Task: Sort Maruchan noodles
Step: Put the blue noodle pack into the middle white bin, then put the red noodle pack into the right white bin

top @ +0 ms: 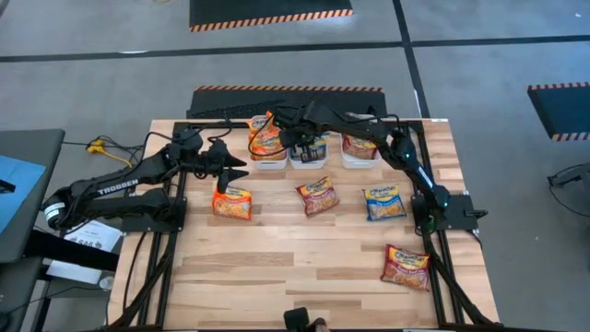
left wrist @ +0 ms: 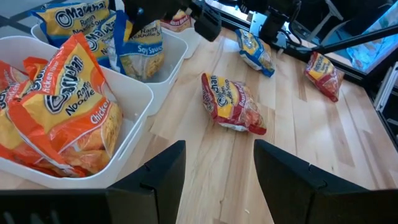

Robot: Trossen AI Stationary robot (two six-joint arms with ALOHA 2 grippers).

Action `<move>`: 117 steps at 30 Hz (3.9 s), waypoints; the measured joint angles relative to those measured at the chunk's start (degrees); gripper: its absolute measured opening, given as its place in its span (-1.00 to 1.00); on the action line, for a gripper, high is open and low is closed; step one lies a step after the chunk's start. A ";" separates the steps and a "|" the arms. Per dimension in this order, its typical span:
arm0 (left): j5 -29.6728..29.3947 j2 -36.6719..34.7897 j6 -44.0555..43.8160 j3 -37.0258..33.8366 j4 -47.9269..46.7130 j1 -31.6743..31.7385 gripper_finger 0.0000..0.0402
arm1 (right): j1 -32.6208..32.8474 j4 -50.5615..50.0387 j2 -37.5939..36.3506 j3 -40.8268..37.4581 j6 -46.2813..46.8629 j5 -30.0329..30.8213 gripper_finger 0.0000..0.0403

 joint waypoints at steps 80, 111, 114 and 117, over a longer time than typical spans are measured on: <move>-5.44 26.75 -20.08 15.07 30.04 -10.95 0.07 | 22.76 -21.88 -27.19 7.89 36.68 16.15 0.10; -1.29 53.37 -16.35 26.90 15.97 -10.85 -0.02 | 23.82 -21.86 -27.15 7.87 36.00 16.16 0.10; -1.22 52.11 -16.35 26.73 15.04 -10.97 -0.02 | 23.82 -21.86 -27.15 7.87 36.00 16.15 0.10; -0.51 50.45 -16.27 26.73 14.10 -10.91 -0.02 | 23.82 -21.86 -27.15 7.87 36.06 16.15 0.10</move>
